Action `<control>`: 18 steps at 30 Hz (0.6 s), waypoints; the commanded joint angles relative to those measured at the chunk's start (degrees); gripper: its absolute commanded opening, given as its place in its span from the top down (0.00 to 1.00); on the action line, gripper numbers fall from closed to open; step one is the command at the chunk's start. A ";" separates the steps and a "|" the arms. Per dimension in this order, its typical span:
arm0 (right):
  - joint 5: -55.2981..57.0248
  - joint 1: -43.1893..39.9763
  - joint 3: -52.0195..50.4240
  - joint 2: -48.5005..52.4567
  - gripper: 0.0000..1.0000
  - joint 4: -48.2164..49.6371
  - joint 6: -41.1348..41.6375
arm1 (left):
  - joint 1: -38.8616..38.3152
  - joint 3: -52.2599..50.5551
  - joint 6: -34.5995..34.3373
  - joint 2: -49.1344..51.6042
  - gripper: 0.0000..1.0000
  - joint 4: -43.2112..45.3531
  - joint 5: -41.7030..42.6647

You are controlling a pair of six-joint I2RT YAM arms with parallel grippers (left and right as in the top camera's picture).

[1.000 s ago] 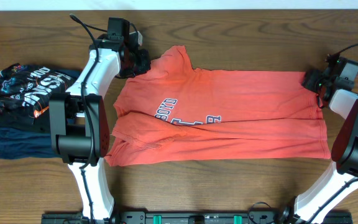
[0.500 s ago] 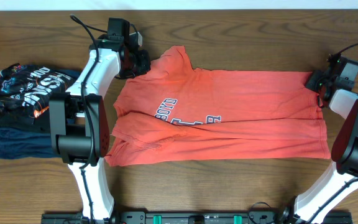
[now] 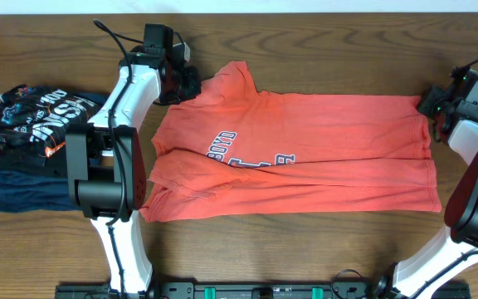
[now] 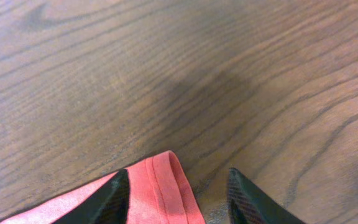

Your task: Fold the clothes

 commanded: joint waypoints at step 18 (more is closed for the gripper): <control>0.20 2.08 0.11 7.37 0.85 2.95 -0.11 | 0.07 1.27 0.13 -1.07 0.94 0.15 0.39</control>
